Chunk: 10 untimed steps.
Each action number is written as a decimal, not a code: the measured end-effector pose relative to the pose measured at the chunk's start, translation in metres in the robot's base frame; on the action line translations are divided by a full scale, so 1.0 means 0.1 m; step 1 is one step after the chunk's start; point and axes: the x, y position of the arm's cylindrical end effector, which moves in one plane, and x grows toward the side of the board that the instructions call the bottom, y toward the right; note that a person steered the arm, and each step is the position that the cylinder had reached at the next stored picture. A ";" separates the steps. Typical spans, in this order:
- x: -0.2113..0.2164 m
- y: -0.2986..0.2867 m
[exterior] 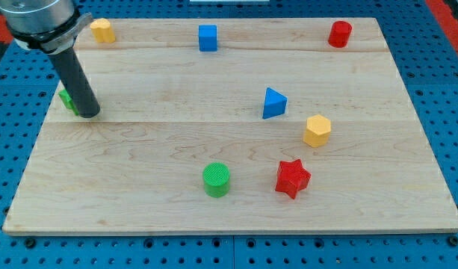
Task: Move the green circle parallel right to the blue triangle
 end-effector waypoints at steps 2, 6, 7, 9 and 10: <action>0.61 0.72; 0.90 2.02; 0.85 1.84; 0.54 1.72; 0.21 2.18</action>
